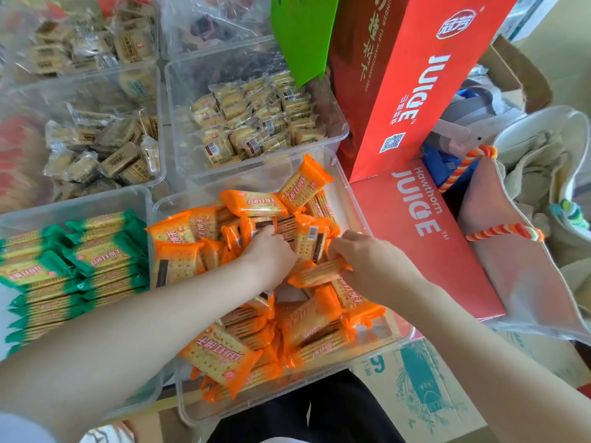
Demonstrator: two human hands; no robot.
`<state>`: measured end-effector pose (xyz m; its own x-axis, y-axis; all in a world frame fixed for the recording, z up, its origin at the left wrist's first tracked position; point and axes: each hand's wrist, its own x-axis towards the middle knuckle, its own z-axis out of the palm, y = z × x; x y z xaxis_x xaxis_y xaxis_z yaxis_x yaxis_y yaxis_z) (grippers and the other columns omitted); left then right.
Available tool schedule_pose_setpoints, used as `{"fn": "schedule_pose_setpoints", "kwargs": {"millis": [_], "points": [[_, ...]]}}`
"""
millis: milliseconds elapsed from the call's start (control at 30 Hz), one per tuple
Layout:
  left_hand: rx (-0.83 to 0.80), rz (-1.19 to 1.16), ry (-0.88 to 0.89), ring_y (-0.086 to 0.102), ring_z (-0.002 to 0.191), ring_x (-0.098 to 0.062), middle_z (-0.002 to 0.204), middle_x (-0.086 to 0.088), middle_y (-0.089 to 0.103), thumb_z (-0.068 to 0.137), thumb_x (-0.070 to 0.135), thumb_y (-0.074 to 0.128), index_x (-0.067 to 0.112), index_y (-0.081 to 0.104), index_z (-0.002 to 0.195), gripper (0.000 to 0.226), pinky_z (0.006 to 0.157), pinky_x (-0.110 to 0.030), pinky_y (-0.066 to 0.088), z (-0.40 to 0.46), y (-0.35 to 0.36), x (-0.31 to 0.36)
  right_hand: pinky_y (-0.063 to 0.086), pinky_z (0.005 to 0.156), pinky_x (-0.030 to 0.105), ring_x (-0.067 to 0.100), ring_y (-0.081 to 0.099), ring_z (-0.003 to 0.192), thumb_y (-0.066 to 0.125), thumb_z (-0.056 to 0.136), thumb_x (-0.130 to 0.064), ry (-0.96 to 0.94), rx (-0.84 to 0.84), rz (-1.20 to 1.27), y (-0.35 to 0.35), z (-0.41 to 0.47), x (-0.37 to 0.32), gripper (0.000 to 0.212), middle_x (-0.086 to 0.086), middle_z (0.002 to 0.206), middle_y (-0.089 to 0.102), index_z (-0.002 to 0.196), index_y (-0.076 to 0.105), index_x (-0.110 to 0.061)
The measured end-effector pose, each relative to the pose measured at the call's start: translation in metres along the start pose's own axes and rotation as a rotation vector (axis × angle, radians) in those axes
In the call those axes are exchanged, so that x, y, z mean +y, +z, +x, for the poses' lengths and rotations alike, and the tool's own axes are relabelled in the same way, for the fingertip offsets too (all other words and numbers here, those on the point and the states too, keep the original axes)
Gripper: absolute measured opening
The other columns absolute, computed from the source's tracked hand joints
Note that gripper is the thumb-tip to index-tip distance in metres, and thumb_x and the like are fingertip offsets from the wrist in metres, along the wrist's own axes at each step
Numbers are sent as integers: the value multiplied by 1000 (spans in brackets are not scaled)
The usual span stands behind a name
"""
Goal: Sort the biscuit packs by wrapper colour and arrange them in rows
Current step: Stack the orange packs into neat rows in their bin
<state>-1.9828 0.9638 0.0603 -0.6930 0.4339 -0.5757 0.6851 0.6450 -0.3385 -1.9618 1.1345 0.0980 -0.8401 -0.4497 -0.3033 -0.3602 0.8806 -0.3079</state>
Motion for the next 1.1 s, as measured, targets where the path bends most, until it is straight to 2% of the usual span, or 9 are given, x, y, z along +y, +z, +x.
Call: {"fn": "schedule_pose_setpoints", "kwargs": {"millis": [233,333,400,567,700,800,900,1000,1100], "points": [[-24,-188,34,55,100,-26,99,-2,65,88,34,56,20,59,103,21,86,-34,31,-1,2,-14,46,61,35,30,58,92,44,90,0,-166,-98,-146,31,14,-15,33,5,111,50,118,47,-16],[13,-219,121,56,91,-23,88,1,65,89,21,49,22,57,95,10,90,-33,31,-7,9,-23,41,61,35,31,58,94,43,88,5,-200,-93,-163,47,20,-28,38,9,116,48,123,44,-10],[17,-193,150,55,89,-21,87,1,65,87,18,43,21,58,91,16,97,-34,28,-14,12,-25,42,62,36,32,58,93,44,87,5,-156,-76,-128,56,22,-33,37,11,118,46,121,45,-8],[9,-167,105,54,101,-21,99,-2,65,82,66,43,17,60,104,57,102,-37,24,-21,14,-17,52,70,41,35,60,94,52,85,-1,-64,-72,47,65,27,-27,26,8,124,45,111,51,-7],[-65,-121,27,54,105,-24,102,-1,66,90,61,37,19,57,111,51,100,-37,23,-11,10,-2,50,79,44,34,58,98,58,88,-20,-25,-53,184,42,31,-18,29,9,121,47,114,55,-8],[-85,-56,19,55,102,-26,95,-2,66,93,56,32,20,55,114,48,100,-40,22,-11,7,1,49,83,46,35,54,105,58,88,-12,15,213,105,24,36,-10,41,10,134,39,128,46,-11],[-91,-65,-13,54,100,-26,92,-2,66,93,54,31,20,59,109,46,100,-41,21,-13,8,2,35,101,37,28,30,132,53,91,-11,2,109,-106,26,48,-11,67,6,146,34,148,17,-14],[-92,-92,-43,51,98,-25,87,-1,65,93,50,30,19,62,104,46,101,-41,20,-11,10,4,37,92,32,24,38,122,51,91,-9,-24,84,-256,29,62,-15,48,4,122,56,136,33,-13],[-49,-186,-56,51,104,-25,91,-4,66,93,48,31,14,61,104,46,106,-42,16,-13,13,4,47,69,36,26,51,104,57,88,-9,77,167,-129,4,62,-10,26,6,102,59,112,48,-12]]}}
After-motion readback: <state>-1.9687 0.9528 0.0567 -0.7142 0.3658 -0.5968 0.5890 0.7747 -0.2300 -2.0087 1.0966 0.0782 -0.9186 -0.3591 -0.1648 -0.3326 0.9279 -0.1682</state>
